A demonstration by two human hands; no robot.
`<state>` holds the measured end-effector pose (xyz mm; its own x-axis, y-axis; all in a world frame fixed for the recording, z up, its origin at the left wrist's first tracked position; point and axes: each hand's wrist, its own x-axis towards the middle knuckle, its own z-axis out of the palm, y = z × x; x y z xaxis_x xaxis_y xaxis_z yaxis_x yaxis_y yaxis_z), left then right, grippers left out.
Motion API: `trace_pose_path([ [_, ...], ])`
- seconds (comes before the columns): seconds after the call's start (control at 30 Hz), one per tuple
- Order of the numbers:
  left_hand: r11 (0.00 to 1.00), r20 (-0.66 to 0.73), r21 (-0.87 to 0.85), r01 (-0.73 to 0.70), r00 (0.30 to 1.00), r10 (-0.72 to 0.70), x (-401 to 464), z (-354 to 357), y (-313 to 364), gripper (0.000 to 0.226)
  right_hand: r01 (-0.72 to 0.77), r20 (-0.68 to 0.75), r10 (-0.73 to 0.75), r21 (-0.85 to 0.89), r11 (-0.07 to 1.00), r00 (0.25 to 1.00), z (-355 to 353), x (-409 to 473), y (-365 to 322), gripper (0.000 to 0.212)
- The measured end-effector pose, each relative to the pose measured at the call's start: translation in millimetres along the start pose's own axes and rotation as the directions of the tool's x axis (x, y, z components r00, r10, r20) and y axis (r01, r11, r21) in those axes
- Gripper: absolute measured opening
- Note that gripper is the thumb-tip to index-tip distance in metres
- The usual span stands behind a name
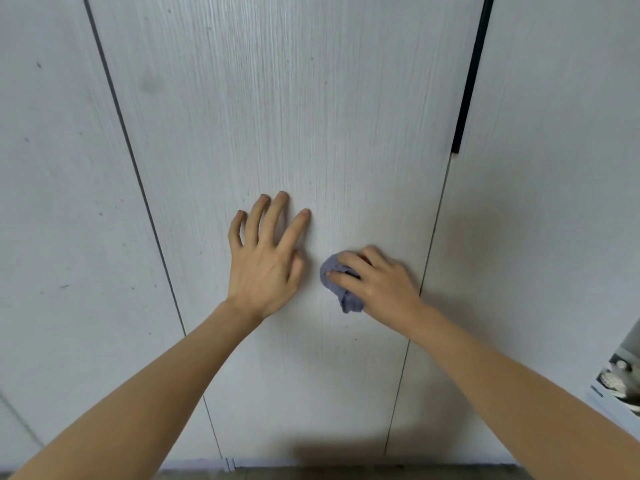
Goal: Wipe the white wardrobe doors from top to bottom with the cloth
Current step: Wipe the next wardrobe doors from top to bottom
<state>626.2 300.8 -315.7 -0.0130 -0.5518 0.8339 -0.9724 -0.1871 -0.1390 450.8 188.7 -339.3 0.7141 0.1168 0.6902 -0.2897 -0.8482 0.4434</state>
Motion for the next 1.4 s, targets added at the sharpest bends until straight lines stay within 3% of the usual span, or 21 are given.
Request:
trace_pose_path([
  [0.1, 1.0, -0.008, 0.008, 0.014, 1.0, -0.014, 1.1, -6.0, -11.0, 0.053, -0.106, -0.115, 0.116, 0.087, 0.991, 0.987, -7.6, 18.1, 11.8, 0.043],
  [0.2, 0.999, -0.024, 0.008, 0.041, 0.999, -0.041, 8.7, -13.4, -19.7, 0.053, -0.358, -0.368, 0.398, 0.176, 0.917, 0.84, -28.1, 61.7, 34.9, 0.039],
  [0.27, 0.997, -0.038, -0.006, 0.071, 0.997, -0.071, 14.8, -18.3, -22.9, 0.053, -0.413, -0.403, 0.443, 0.164, 0.896, 0.801, -35.3, 88.1, 35.4, 0.046],
  [0.3, 0.996, -0.044, -0.015, 0.089, 0.995, -0.09, 16.8, -20.3, -24.4, 0.053, -0.331, -0.372, 0.341, 0.094, 0.939, 0.863, -31.7, 93.7, 30.6, 0.048],
  [0.37, 0.991, -0.053, -0.036, 0.131, 0.99, -0.133, 16.7, -23.9, -28.4, 0.053, 0.02, -0.16, -0.027, -0.049, 0.999, 0.987, -13.7, 87.7, 15.9, 0.042],
  [0.43, 0.984, -0.057, -0.054, 0.168, 0.984, -0.171, 11.6, -26.2, -33.7, 0.053, 0.179, -0.016, -0.18, -0.08, 0.981, 0.983, -6.6, 78.5, 8.0, 0.037],
  [0.57, 0.982, -0.049, -0.046, 0.181, 0.982, -0.183, 2.9, -29.1, -47.8, 0.054, -0.064, -0.301, 0.085, 0.078, 0.995, 0.95, -42.0, 111.4, 24.4, 0.029],
  [0.63, 0.975, -0.057, -0.054, 0.215, 0.974, -0.218, 6.3, -31.2, -54.9, 0.054, -0.215, -0.451, 0.239, 0.105, 0.971, 0.86, -66.9, 143.0, 38.9, 0.035],
  [0.77, 0.964, -0.086, -0.073, 0.256, 0.961, -0.262, 17.3, -38.7, -63.0, 0.055, -0.527, -0.513, 0.544, 0.195, 0.827, 0.664, -81.2, 186.9, 47.9, 0.046],
  [0.8, 0.964, -0.086, -0.073, 0.254, 0.962, -0.26, 19.2, -40.7, -65.3, 0.055, -0.53, -0.503, 0.547, 0.193, 0.826, 0.669, -74.6, 188.6, 39.7, 0.048],
  [0.83, 0.966, -0.083, -0.07, 0.251, 0.963, -0.256, 20.6, -42.7, -67.7, 0.055, -0.474, -0.481, 0.482, 0.148, 0.868, 0.732, -64.1, 186.3, 28.6, 0.047],
  [0.9, 0.968, -0.082, -0.053, 0.244, 0.965, -0.248, 22.6, -47.0, -74.2, 0.055, -0.192, -0.372, 0.174, -0.011, 0.981, 0.912, -39.2, 172.3, 5.0, 0.037],
  [0.93, 0.969, -0.087, -0.044, 0.244, 0.965, -0.247, 23.2, -50.4, -79.1, 0.055, -0.079, -0.306, 0.061, -0.048, 0.996, 0.95, -32.8, 166.1, -4.2, 0.033],
  [0.97, 0.968, -0.091, -0.042, 0.247, 0.964, -0.25, 24.6, -52.7, -82.1, 0.056, -0.057, -0.278, 0.048, -0.024, 0.998, 0.959, -32.0, 163.3, -6.8, 0.034],
  [1.03, 0.962, -0.102, -0.045, 0.268, 0.957, -0.271, 26.7, -60.2, -91.6, 0.057, -0.207, -0.362, 0.242, 0.134, 0.969, 0.9, -42.8, 179.4, -5.7, 0.04],
  [1.13, 0.944, -0.11, -0.054, 0.326, 0.938, -0.33, 28.8, -68.6, -108.1, 0.059, -0.525, -0.52, 0.591, 0.288, 0.801, 0.616, -66.0, 221.4, 6.3, 0.046],
  [1.17, 0.933, -0.111, -0.06, 0.355, 0.927, -0.359, 28.9, -70.6, -115.1, 0.061, -0.568, -0.529, 0.629, 0.3, 0.766, 0.57, -67.6, 233.7, 5.0, 0.046],
  [1.2, 0.922, -0.11, -0.068, 0.382, 0.915, -0.388, 28.6, -71.4, -121.0, 0.062, -0.561, -0.532, 0.617, 0.289, 0.776, 0.579, -65.0, 242.1, -0.9, 0.047],
  [1.23, 0.911, -0.109, -0.072, 0.407, 0.904, -0.412, 27.8, -71.4, -126.2, 0.063, -0.504, -0.53, 0.553, 0.25, 0.826, 0.643, -59.1, 246.1, -11.0, 0.048],
  [1.33, 0.888, -0.094, -0.053, 0.456, 0.883, -0.459, 19.0, -69.1, -138.4, 0.062, -0.175, -0.357, 0.186, 0.065, 0.982, 0.915, -23.9, 236.5, -51.6, 0.053],
  [1.4, 0.886, -0.068, -0.042, 0.461, 0.884, -0.463, 12.7, -66.6, -141.5, 0.062, -0.104, -0.254, 0.126, 0.098, 0.99, 0.959, -22.8, 233.8, -55.0, 0.049],
])
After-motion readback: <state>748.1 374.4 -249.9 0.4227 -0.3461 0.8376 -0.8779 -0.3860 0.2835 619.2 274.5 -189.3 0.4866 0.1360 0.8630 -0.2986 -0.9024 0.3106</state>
